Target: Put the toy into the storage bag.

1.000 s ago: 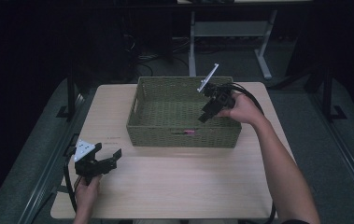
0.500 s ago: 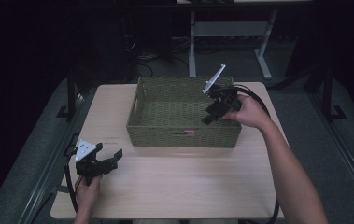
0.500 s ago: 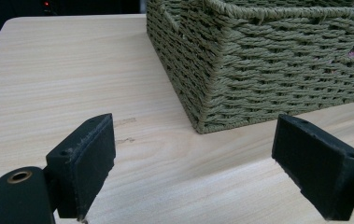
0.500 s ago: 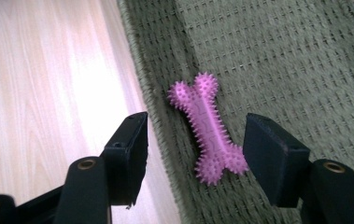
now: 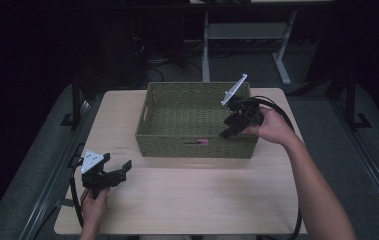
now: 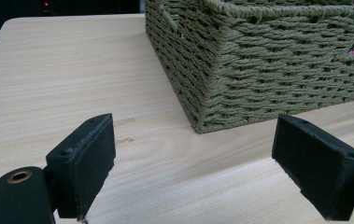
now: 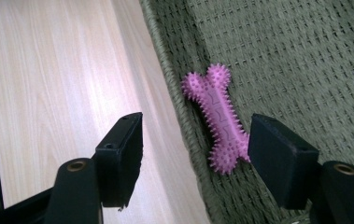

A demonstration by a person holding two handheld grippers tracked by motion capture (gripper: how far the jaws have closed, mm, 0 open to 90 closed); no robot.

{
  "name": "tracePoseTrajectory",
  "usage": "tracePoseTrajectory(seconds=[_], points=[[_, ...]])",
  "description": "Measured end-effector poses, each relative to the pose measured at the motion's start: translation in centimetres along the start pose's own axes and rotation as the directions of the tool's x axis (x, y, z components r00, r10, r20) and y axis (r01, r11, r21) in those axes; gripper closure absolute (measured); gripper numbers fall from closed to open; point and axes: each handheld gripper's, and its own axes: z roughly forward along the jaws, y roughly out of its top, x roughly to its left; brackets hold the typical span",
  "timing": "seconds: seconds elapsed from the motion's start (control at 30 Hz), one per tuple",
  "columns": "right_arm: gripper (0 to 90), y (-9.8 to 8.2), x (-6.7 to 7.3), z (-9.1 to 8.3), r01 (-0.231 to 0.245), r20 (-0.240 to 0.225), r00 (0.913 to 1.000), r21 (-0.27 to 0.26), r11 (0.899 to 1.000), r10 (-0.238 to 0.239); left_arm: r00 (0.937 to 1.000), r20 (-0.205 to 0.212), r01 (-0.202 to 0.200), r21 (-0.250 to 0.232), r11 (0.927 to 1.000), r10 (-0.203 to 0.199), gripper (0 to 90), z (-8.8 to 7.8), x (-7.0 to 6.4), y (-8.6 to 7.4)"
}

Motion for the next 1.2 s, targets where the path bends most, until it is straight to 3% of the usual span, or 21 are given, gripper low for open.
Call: tracePoseTrajectory(seconds=[1.2], points=[[32.1,-4.0,3.5,0.4,0.018,-0.013,0.9997,-0.035,0.999,-0.018,1.0,0.0,-0.005,0.004,1.0,0.005,13.0,0.1,-0.2,0.0]])
